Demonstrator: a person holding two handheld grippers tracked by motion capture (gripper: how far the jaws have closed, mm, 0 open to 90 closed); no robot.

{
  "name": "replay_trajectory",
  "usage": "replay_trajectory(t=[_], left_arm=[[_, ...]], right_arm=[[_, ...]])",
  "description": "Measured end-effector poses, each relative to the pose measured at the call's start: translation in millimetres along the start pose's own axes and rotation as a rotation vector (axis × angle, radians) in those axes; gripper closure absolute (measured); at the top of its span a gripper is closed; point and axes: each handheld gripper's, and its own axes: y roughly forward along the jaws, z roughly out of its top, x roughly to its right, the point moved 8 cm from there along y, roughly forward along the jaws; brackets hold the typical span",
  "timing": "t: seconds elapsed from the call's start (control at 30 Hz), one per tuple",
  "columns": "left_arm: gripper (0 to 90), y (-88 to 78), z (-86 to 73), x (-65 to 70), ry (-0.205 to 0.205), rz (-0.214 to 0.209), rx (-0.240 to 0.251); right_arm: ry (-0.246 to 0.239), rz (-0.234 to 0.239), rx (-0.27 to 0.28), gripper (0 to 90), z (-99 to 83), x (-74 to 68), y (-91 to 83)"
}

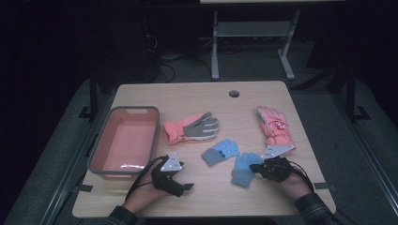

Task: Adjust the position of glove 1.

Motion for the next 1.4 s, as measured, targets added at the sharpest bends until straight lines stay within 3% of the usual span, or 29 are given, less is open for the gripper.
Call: replay_trajectory(t=[0.43,0.9,0.93,1.13,1.4], left_arm=[[12.4,-0.1,0.0,0.0,0.000,0.000,-0.001],[12.4,-0.1,-0.1,0.0,0.000,0.000,-0.002],[12.4,-0.1,-0.1,0.0,0.000,0.000,-0.002],[12.4,-0.3,-0.1,0.0,0.000,0.000,-0.003],[12.4,0.2,0.1,-0.1,0.001,0.001,0.003]], right_arm=[[-0.073,0.086,-0.031,90.0,6.9,-35.0,14.7],[-0.129,0.162,-0.030,90.0,23.0,-70.4,33.2],[-0.148,0.167,-0.030,90.0,24.5,-72.3,35.4],[-0.127,0.162,-0.005,90.0,26.7,-70.3,31.7],[-0.080,0.100,0.059,80.2,23.0,-44.5,11.7]])
